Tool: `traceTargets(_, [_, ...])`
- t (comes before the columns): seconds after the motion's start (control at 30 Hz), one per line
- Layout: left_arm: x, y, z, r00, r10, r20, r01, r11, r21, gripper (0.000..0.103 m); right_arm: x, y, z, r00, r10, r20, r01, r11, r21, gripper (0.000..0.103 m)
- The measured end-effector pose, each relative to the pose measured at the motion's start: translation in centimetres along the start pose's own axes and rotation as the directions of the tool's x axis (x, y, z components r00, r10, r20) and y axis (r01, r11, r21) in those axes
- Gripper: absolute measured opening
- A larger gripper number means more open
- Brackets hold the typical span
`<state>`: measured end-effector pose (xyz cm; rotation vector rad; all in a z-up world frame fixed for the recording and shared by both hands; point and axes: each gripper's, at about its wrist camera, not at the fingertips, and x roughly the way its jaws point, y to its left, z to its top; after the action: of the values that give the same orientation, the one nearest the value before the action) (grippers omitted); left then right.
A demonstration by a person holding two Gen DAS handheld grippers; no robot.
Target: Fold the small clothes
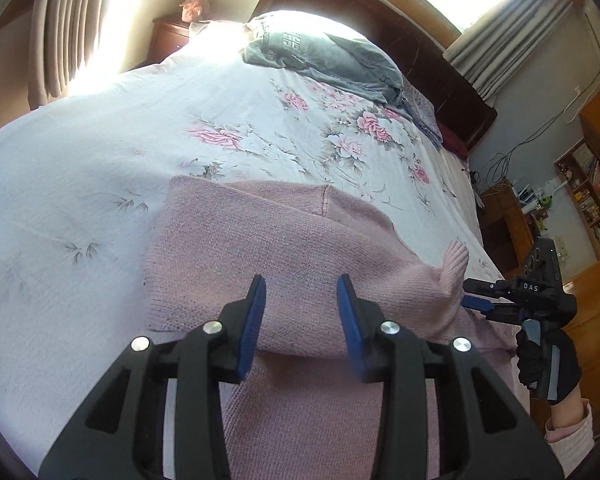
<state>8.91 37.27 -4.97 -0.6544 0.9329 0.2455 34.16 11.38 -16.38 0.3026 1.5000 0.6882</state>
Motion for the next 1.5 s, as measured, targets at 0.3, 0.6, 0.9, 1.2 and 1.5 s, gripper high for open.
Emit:
traceTargets(0.3, [0.9,0.5,0.7,0.999,0.051,0.002,-0.051,0.999,-0.014,0.041,-5.4,1.3,-1.8,0.989,0.116,0.095,-0.108,0.99,-0.089,0.005])
traceTargets(0.6, [2.7,-1.4,1.1,0.996,0.086,-0.018,-0.084,0.994,0.067,0.046,-14.4,-3.7,-6.6,0.969,-0.05,0.242,0.078,0.991,-0.108,0.005])
traceTargets(0.9, [4.7,-3.4,0.8,0.985,0.154,-0.072,-0.14,0.976,0.164,0.046,-13.3,-7.3,-6.7,0.972,-0.128,0.2,0.141,0.988,-0.056,0.043])
traceTargets(1.2, [7.6,-7.5,1.2,0.988,0.109,-0.114,-0.084,0.976,0.201,0.048,-9.1,-7.2,-2.4,0.987,-0.143,0.067,0.146,0.989,-0.035,0.037])
traceTargets(1.5, [9.3,-7.0,0.6,0.98,0.143,-0.14,-0.111,0.97,0.214,0.049,-10.0,-8.4,-2.8,0.964,-0.251,0.09,0.256,0.965,-0.057,0.002])
